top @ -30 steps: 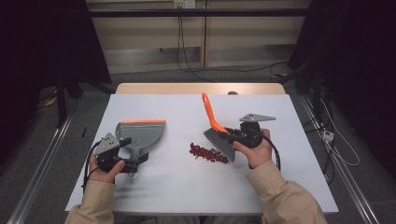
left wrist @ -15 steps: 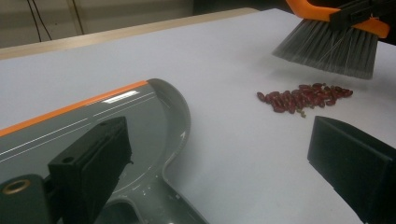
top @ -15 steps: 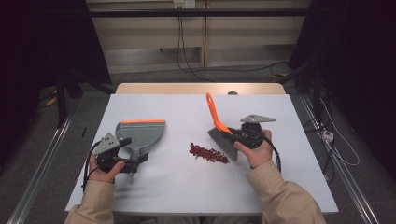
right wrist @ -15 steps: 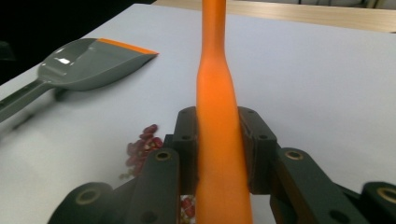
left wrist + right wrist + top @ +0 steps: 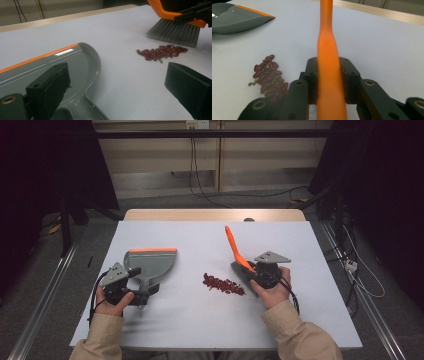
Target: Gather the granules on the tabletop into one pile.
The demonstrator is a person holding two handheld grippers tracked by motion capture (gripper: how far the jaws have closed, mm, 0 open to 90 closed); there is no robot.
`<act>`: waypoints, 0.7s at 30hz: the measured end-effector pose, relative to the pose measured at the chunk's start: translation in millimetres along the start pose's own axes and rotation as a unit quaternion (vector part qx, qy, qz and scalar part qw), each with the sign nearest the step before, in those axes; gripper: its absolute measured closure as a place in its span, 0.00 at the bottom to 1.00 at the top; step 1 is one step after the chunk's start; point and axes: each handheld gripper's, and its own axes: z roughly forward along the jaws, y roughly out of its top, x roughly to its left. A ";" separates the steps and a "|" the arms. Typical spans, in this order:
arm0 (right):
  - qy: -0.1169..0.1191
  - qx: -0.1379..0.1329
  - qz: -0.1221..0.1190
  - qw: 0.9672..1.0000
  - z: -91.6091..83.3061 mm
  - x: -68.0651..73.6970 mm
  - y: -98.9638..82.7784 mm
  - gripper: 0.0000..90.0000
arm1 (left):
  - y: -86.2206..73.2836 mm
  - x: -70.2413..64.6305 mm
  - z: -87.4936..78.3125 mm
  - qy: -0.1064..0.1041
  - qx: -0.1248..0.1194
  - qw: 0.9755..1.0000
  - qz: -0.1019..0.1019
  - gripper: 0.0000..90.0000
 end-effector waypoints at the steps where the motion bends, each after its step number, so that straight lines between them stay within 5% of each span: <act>1: 0.000 -0.002 -0.001 1.000 0.7 2.4 -0.3 0.79 | 0.1 0.3 0.1 0.001 0.000 1.000 0.002 0.06; 10: 0.000 -0.008 -0.021 1.000 12.7 33.6 2.1 0.79 | 1.1 0.5 -1.2 -0.001 -0.004 1.000 -0.002 0.06; 21: 0.008 -0.015 0.002 1.000 23.1 40.4 7.2 0.79 | 0.8 0.8 0.2 -0.002 -0.001 1.000 -0.002 0.06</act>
